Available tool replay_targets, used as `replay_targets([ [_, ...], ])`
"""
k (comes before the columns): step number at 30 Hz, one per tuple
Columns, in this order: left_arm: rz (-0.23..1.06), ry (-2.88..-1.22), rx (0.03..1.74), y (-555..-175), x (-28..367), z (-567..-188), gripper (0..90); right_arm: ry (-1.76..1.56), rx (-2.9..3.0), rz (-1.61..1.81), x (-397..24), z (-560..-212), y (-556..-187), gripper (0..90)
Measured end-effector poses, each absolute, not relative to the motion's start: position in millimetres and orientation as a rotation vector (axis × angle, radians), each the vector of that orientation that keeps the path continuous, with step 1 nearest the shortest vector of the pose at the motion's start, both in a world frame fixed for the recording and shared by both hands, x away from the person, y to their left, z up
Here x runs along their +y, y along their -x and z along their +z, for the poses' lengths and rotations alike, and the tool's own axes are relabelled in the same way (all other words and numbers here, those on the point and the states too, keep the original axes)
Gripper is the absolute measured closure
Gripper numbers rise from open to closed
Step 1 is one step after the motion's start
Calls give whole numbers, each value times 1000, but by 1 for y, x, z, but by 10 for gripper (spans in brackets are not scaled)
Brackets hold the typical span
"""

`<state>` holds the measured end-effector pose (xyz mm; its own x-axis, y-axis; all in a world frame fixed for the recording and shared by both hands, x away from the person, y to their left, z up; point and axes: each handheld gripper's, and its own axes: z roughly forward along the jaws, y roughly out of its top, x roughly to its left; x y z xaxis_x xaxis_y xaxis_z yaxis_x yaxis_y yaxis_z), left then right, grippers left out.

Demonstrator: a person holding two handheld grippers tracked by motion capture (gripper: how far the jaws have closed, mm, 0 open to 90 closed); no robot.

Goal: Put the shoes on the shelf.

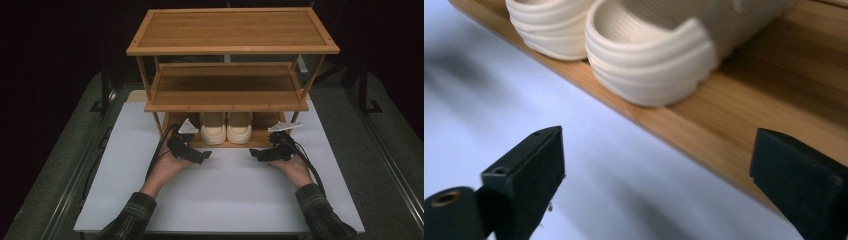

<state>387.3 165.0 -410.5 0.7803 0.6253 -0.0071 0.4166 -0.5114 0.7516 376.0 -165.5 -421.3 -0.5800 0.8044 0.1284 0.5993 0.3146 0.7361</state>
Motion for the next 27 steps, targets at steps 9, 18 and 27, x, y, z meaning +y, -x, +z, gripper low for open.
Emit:
replay_targets([
  [9,363,-2149,796,-352,200,-410,4,-1306,2302,1115,-194,-419,-347,46],
  [18,392,-2157,846,-311,238,-413,14,-1366,2259,1111,-224,-424,-312,22],
  [27,388,-2167,920,-274,282,-422,0,-1389,2240,1070,-251,-438,-283,17],
])
